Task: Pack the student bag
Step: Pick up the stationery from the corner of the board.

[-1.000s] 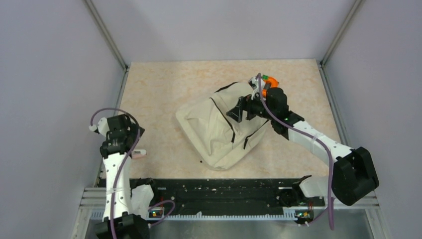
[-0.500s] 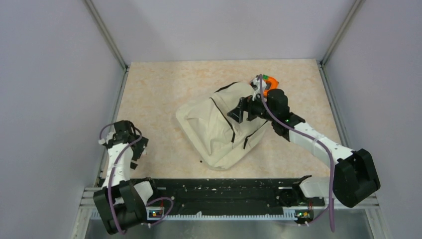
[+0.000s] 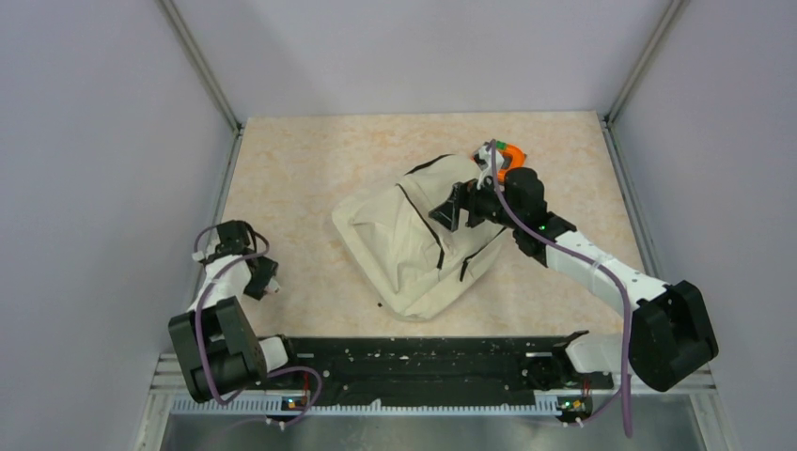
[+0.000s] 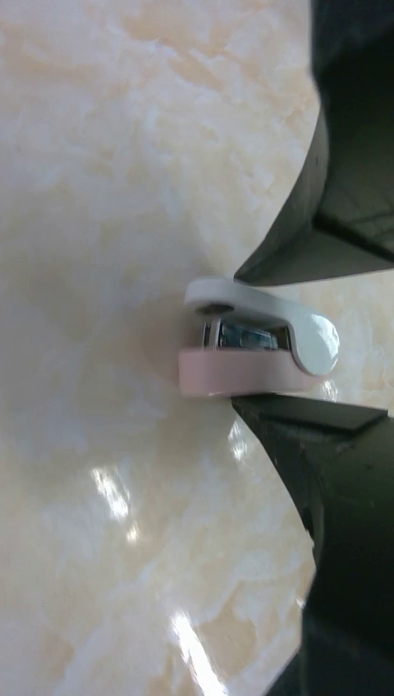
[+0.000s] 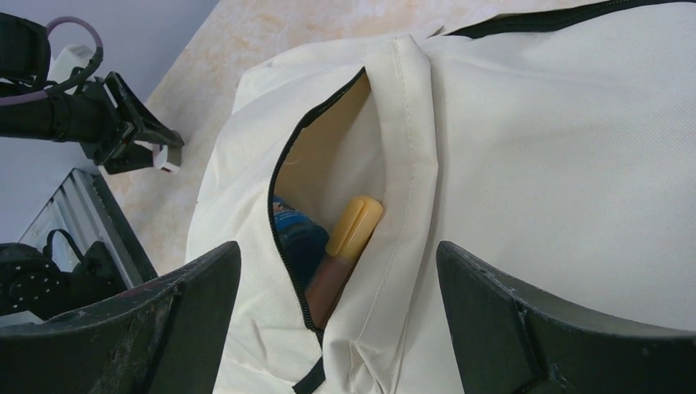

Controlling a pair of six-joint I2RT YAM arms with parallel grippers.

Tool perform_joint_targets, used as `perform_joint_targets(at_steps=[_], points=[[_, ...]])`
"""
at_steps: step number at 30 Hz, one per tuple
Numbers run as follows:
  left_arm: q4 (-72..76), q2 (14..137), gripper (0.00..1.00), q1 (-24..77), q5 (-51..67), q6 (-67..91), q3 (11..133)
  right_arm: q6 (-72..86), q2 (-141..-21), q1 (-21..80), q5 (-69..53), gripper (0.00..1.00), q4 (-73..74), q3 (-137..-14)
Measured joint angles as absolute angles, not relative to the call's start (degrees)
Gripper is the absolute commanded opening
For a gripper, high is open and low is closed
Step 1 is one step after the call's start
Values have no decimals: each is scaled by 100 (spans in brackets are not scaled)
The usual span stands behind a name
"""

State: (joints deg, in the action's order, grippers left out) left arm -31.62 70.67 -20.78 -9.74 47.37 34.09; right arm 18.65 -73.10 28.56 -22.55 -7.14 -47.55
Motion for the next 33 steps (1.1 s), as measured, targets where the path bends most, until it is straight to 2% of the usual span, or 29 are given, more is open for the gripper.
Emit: perform_joint_targets(at_steps=[4, 8, 13, 18, 22, 27, 33], points=[[-2801, 7083, 42, -2078, -530, 4611, 3389, 1914, -7314, 2856, -2259, 86, -727, -4755], [-2556, 6849, 42, -2029, -217, 4421, 3264, 1931, -7325, 2856, -2263, 86, -722, -4755], [-2477, 5955, 42, -1664, 16, 4091, 3183, 1938, -7328, 2834, -2303, 86, -690, -4770], [-2300, 4897, 43, -646, 73, 3686, 3256, 1992, -7328, 2832, -2471, 86, -591, -4781], [-2209, 4510, 44, 327, 242, 3489, 3680, 2215, -7328, 2834, -2679, 86, -637, -4781], [-1774, 4501, 44, 808, 572, 4014, 4139, 2502, -7253, 3105, -2565, 86, -939, -4764], [-829, 4766, 44, 1391, 864, 5280, 4152, 2556, -6938, 4060, -1809, 86, -1557, -4742]])
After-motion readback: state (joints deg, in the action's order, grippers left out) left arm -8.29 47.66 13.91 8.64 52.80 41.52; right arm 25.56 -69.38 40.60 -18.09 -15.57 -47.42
